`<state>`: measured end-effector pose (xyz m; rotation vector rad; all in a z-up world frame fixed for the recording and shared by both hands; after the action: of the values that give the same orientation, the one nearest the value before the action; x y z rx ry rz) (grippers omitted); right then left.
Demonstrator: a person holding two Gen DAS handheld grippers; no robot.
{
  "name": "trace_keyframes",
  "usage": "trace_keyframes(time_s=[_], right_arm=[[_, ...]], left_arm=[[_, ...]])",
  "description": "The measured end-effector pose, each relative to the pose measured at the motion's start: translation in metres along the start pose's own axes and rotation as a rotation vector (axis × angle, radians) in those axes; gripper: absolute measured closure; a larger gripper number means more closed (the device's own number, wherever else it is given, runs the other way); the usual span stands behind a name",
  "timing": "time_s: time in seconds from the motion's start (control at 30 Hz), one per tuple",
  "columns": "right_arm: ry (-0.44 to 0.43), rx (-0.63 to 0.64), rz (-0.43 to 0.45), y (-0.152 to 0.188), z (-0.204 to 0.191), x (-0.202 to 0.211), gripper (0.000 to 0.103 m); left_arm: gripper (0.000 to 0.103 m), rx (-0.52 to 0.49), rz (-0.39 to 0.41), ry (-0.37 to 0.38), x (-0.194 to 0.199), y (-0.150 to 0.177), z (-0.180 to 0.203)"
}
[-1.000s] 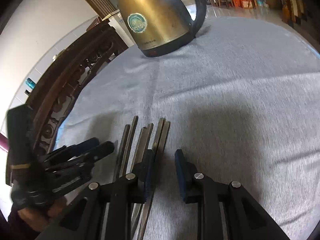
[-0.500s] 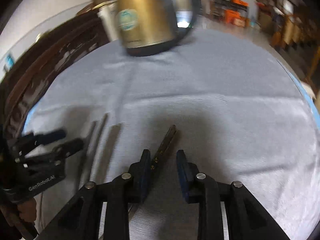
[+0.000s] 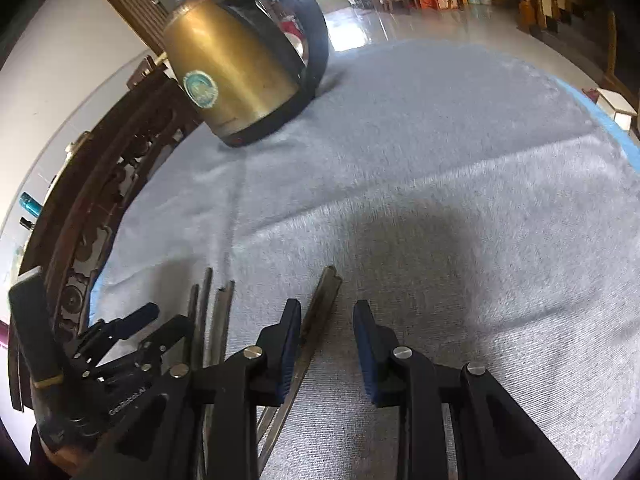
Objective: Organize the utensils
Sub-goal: 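Close the left gripper on one dark chopstick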
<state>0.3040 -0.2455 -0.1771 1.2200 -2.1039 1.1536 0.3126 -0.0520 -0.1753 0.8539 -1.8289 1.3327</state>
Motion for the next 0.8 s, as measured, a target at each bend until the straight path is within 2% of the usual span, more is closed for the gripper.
trace_keyframes(time_s=[0.07,0.17,0.2,0.33,0.37,0.43,0.5,0.63,0.8], right_arm=[[0.044,0.011,-0.022,0.003,0.003,-0.009,0.074],[0.114,0.095,-0.028,0.006,-0.011,-0.017,0.075],[0.128,0.122,-0.032,0.007,-0.016,-0.020,0.075],[0.207,0.278,-0.064,0.009,-0.040,-0.039,0.072],[0.212,0.283,-0.069,0.009,-0.040,-0.040,0.071],[0.170,0.237,-0.061,0.009,-0.033,-0.033,0.071],[0.084,0.159,-0.045,0.008,-0.026,-0.022,0.071],[0.019,0.061,0.001,0.004,-0.015,0.003,0.071],[0.061,0.009,-0.033,0.003,-0.003,-0.004,0.071]], left_arm=[[0.046,-0.009,-0.004,-0.004,0.003,0.003,-0.002],[0.046,-0.012,-0.006,-0.028,0.004,0.004,-0.006],[0.046,-0.018,-0.024,-0.045,-0.007,0.004,-0.007],[0.046,0.025,-0.039,-0.017,-0.006,0.006,-0.012],[0.046,0.046,-0.052,0.004,-0.004,0.007,-0.014],[0.046,0.053,-0.049,0.000,-0.001,0.008,-0.018],[0.046,0.062,-0.036,-0.004,0.004,0.010,-0.020],[0.046,0.063,-0.017,0.027,0.011,0.004,-0.015],[0.046,0.020,-0.022,0.021,0.010,0.006,-0.003]])
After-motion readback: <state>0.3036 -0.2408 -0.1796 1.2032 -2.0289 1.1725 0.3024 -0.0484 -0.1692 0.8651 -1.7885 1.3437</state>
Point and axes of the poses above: each gripper's, at about its wrist camera, not at the fingertips, and x roughly against the way its jaws point, z to its right, y to its underside, the point moved 7 cm from there along -x, roughly the way its jaws point, and after that the axes turned 13 degrees about -y, right-handed, at the moved point
